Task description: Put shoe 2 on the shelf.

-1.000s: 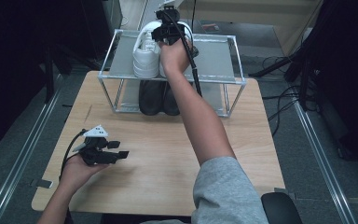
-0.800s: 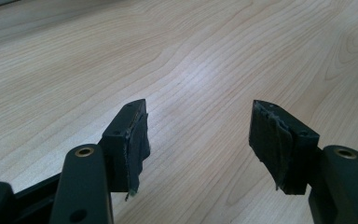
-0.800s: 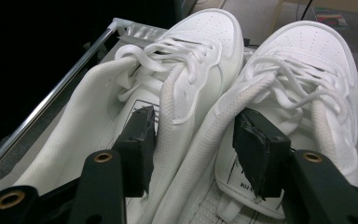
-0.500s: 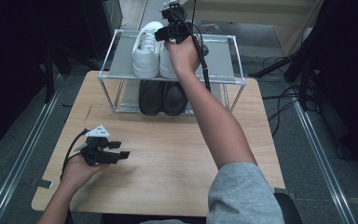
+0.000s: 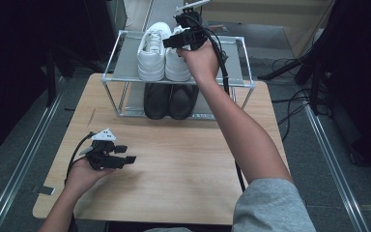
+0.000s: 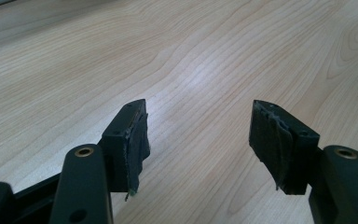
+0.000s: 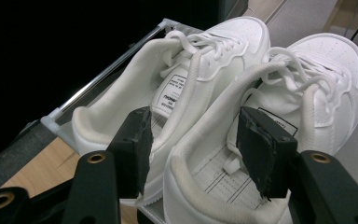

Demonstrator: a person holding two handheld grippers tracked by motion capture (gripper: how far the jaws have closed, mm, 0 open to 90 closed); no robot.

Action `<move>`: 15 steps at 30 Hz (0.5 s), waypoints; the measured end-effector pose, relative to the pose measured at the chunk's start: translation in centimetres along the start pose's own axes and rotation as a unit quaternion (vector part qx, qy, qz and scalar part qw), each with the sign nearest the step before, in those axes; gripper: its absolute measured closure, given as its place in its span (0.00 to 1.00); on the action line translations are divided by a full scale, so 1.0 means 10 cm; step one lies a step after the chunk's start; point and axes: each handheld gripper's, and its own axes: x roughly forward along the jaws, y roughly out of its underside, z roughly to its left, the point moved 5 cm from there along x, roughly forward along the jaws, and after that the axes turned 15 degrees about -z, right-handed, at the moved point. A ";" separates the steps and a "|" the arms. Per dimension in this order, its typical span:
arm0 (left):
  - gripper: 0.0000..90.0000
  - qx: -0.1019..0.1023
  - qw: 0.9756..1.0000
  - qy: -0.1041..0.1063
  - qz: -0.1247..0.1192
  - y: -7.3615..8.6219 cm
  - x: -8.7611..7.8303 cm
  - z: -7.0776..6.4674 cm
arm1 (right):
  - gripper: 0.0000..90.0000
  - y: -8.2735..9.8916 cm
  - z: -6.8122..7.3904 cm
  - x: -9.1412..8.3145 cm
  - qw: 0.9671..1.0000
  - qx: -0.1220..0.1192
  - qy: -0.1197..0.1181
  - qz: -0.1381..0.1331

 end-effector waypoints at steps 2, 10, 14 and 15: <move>0.42 0.003 1.000 0.004 0.002 -0.01 0.02 0.00 | 0.50 0.02 0.02 -0.05 1.000 -0.002 -0.008 -0.003; 0.42 0.004 1.000 0.013 0.004 -0.04 0.07 -0.01 | 0.50 0.06 0.11 -0.17 1.000 -0.008 -0.030 -0.001; 0.42 0.006 1.000 0.016 0.005 -0.06 0.10 -0.01 | 0.49 0.11 0.17 -0.27 0.999 -0.013 -0.050 -0.001; 0.42 0.006 1.000 0.016 0.005 -0.06 0.10 -0.01 | 0.49 0.11 0.17 -0.27 0.999 -0.013 -0.050 -0.001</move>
